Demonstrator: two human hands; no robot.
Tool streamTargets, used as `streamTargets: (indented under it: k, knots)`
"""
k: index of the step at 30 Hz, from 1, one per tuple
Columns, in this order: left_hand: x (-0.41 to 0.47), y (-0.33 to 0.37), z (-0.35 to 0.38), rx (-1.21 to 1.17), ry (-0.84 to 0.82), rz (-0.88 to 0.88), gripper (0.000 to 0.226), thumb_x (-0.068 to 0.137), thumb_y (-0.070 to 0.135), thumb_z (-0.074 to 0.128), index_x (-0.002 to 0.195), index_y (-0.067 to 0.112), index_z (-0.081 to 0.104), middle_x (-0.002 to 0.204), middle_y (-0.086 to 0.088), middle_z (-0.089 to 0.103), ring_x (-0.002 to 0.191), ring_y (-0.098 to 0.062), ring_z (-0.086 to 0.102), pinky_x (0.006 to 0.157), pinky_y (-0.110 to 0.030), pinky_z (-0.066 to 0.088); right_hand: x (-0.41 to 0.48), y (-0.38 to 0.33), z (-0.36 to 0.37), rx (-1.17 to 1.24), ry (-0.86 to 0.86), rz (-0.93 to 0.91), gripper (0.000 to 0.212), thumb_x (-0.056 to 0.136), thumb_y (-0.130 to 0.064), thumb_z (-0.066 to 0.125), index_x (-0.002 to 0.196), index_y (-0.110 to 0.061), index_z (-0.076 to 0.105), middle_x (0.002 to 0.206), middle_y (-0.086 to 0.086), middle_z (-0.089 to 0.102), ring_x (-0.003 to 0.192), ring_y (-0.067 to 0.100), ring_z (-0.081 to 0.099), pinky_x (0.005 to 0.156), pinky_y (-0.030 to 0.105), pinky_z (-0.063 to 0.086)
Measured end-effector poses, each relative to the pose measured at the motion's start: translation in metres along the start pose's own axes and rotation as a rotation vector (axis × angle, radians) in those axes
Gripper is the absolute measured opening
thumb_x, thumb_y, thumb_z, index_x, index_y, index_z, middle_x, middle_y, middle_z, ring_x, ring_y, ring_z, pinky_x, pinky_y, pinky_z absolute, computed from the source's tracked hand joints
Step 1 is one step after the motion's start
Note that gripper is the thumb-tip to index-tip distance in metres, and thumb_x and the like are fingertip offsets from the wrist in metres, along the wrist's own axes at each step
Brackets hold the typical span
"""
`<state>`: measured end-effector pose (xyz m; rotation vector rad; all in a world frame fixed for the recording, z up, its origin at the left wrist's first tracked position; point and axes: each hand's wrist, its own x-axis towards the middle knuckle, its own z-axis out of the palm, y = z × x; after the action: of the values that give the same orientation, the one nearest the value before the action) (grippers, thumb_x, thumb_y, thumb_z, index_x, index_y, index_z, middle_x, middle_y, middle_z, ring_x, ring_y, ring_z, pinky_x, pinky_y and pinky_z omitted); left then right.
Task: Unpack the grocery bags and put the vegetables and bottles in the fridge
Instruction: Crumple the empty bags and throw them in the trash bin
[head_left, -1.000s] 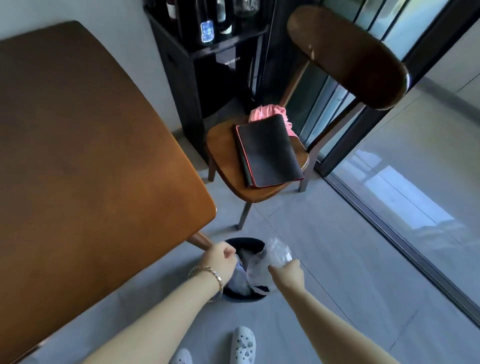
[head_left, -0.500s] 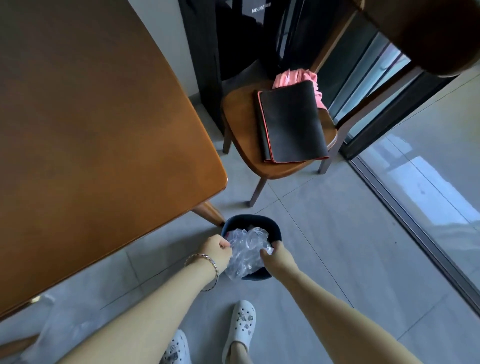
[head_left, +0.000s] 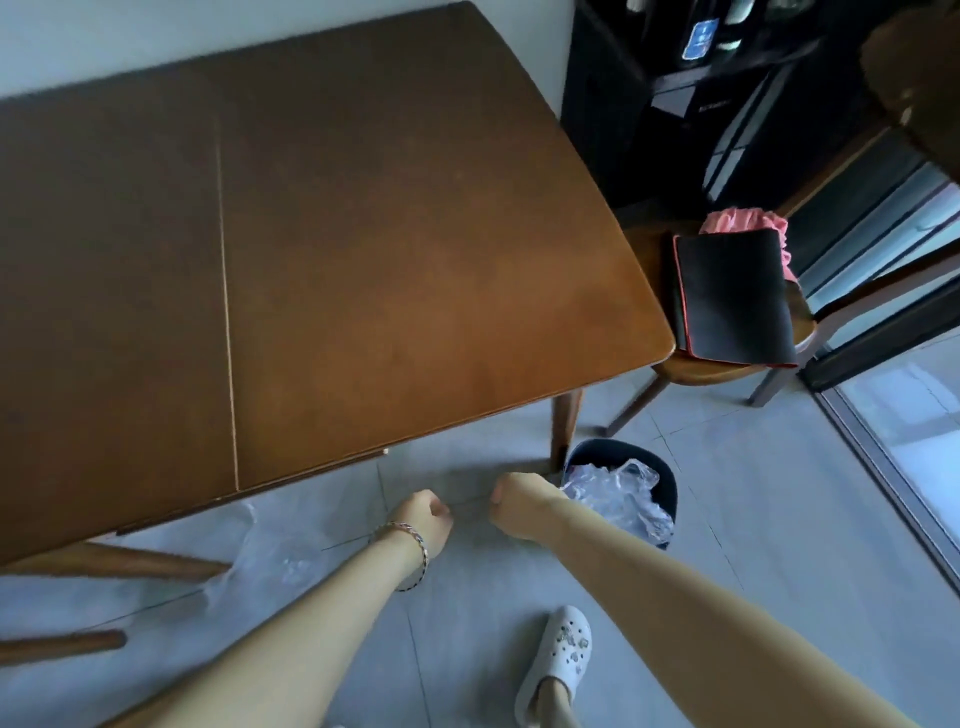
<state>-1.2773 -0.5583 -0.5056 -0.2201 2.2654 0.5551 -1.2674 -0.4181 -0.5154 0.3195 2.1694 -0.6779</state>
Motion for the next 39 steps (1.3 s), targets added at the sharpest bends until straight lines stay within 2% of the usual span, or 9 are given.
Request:
streamTargets:
  k: [5, 10, 15, 20, 23, 29, 33, 36, 39]
  knots:
    - [0.008, -0.145, -0.048, -0.026, 0.086, -0.043, 0.022, 0.094, 0.019, 0.043, 0.073, 0.022, 0.047, 0.095, -0.006, 0.060, 0.088, -0.024, 0.054, 0.071, -0.024, 0.039, 0.009, -0.104, 0.086, -0.048, -0.053, -0.046, 0.030, 0.091, -0.016, 0.044, 0.114, -0.005, 0.059, 0.119, 0.016, 0.060, 0.109, 0.032, 0.058, 0.086, 0.029, 0.045]
    - [0.043, -0.273, -0.055, -0.146, 0.090, -0.147, 0.021, 0.093, 0.010, 0.044, 0.103, -0.002, 0.058, 0.113, -0.022, 0.061, 0.104, -0.032, 0.057, 0.077, -0.030, 0.040, 0.049, -0.179, 0.178, -0.074, -0.039, -0.027, 0.032, 0.090, -0.012, 0.041, 0.114, -0.011, 0.061, 0.118, 0.011, 0.062, 0.107, 0.030, 0.060, 0.078, 0.026, 0.044]
    - [0.115, -0.386, -0.011, -0.067, 0.052, -0.148, 0.024, 0.090, 0.011, 0.045, 0.106, 0.009, 0.061, 0.120, -0.012, 0.057, 0.104, -0.025, 0.057, 0.085, -0.029, 0.048, 0.132, -0.201, 0.267, -0.157, -0.052, -0.036, 0.034, 0.090, -0.007, 0.040, 0.117, -0.009, 0.060, 0.121, 0.013, 0.061, 0.110, 0.030, 0.058, 0.082, 0.025, 0.044]
    - [0.209, -0.457, 0.051, 0.072, 0.129, -0.193, 0.027, 0.092, 0.031, 0.050, 0.118, 0.032, 0.057, 0.157, -0.005, 0.002, 0.143, -0.026, 0.017, 0.108, -0.034, 0.031, 0.235, -0.184, 0.353, -0.260, -0.009, -0.093, 0.035, 0.093, -0.011, 0.041, 0.123, -0.013, 0.058, 0.133, 0.010, 0.051, 0.120, 0.028, 0.050, 0.096, 0.030, 0.043]
    - [0.272, -0.486, 0.076, 0.072, 0.202, -0.222, 0.030, 0.087, 0.031, 0.055, 0.117, 0.030, 0.054, 0.155, -0.006, 0.003, 0.145, -0.028, 0.003, 0.113, -0.038, 0.023, 0.294, -0.173, 0.392, -0.311, 0.058, -0.181, 0.033, 0.093, -0.012, 0.042, 0.121, -0.014, 0.060, 0.133, 0.009, 0.045, 0.126, 0.026, 0.040, 0.099, 0.031, 0.039]
    - [0.385, -0.533, 0.113, 0.215, 0.228, -0.314, 0.135, 0.062, 0.058, 0.076, 0.142, 0.029, -0.029, 0.151, -0.005, -0.034, 0.142, -0.034, -0.017, 0.111, -0.058, 0.008, 0.406, -0.150, 0.444, -0.394, 0.248, -0.360, 0.028, 0.091, -0.017, 0.046, 0.115, -0.014, 0.062, 0.132, 0.007, 0.039, 0.128, 0.025, 0.031, 0.100, 0.030, 0.034]
    - [0.417, -0.553, 0.130, 0.140, 0.288, -0.268, 0.084, 0.094, 0.009, 0.044, 0.146, 0.037, -0.015, 0.140, -0.009, 0.042, 0.115, -0.026, 0.051, 0.089, -0.037, 0.041, 0.437, -0.135, 0.455, -0.357, 0.263, -0.399, 0.030, 0.091, -0.015, 0.047, 0.117, -0.018, 0.061, 0.139, 0.005, 0.035, 0.132, 0.024, 0.027, 0.105, 0.030, 0.030]
    - [0.400, -0.534, 0.117, 0.107, 0.409, -0.104, 0.058, 0.094, 0.005, 0.033, 0.142, 0.037, 0.029, 0.115, -0.006, 0.059, 0.098, -0.026, 0.056, 0.075, -0.029, 0.038, 0.418, -0.132, 0.436, -0.318, 0.215, -0.436, 0.053, 0.088, -0.028, 0.058, 0.138, -0.027, 0.040, 0.149, 0.003, 0.023, 0.138, 0.023, 0.017, 0.111, 0.034, 0.026]
    - [0.351, -0.479, 0.084, -0.273, 0.410, -0.036, 0.022, 0.097, 0.016, 0.039, 0.093, 0.013, 0.061, 0.093, -0.007, 0.063, 0.081, -0.025, 0.055, 0.072, -0.030, 0.042, 0.360, -0.139, 0.404, -0.130, 0.054, -0.423, 0.114, 0.063, -0.046, 0.082, 0.147, -0.044, 0.005, 0.157, -0.002, -0.001, 0.144, 0.022, 0.003, 0.115, 0.045, 0.024]
